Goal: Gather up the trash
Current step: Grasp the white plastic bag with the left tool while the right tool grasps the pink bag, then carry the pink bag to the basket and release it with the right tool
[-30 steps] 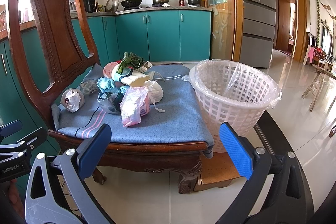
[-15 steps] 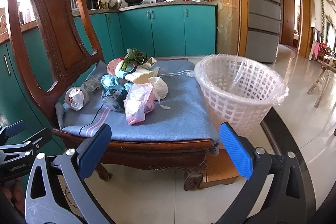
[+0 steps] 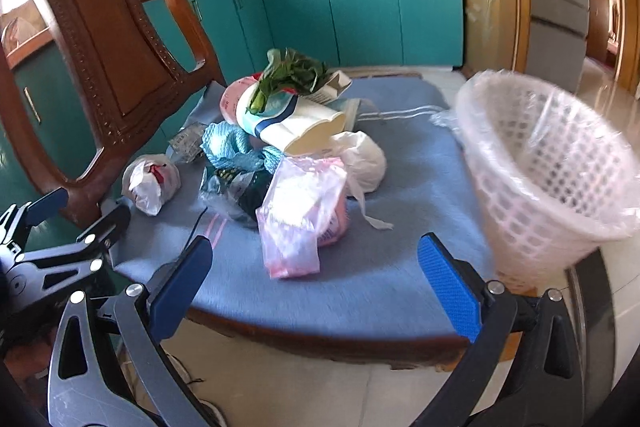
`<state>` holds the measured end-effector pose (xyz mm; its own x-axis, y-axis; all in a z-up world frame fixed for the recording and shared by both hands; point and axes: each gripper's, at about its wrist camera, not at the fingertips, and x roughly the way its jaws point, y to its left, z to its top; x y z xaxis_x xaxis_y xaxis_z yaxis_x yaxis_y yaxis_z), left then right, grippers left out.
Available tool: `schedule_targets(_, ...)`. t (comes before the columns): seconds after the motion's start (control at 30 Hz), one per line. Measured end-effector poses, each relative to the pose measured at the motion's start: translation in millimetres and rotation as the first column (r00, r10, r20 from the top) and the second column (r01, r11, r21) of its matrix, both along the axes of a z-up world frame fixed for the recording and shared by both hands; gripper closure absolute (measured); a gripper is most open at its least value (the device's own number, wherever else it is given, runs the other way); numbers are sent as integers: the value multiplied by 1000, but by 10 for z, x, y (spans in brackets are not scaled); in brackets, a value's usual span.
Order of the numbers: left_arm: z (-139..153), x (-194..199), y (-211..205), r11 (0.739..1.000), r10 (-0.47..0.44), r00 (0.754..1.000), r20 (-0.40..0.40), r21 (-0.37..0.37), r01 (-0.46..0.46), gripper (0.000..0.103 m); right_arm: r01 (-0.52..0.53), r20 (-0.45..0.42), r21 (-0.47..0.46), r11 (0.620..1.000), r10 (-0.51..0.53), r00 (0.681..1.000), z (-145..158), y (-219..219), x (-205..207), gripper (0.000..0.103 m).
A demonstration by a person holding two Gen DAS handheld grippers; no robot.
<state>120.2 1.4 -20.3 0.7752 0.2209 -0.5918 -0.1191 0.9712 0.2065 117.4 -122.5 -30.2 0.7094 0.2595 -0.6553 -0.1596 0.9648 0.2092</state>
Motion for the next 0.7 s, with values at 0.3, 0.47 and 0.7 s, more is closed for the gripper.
schedule_targets(0.3, -185, 607, 92, 999, 35, 997, -69, 6, -35, 15, -61, -116, 38, 997, 65, 991, -305, 76, 492, 37)
schedule_targets(0.47, -343, 739, 294, 993, 61, 986, -156, -95, -77, 77, -109, -97, 62, 992, 114, 989, -244, 38, 375, 50)
schedule_targets(0.7, 110, 314, 331, 976, 3, 997, -77, -215, -20, 94, -179, -33, 68, 982, 181, 983, 80, -31, 66, 53)
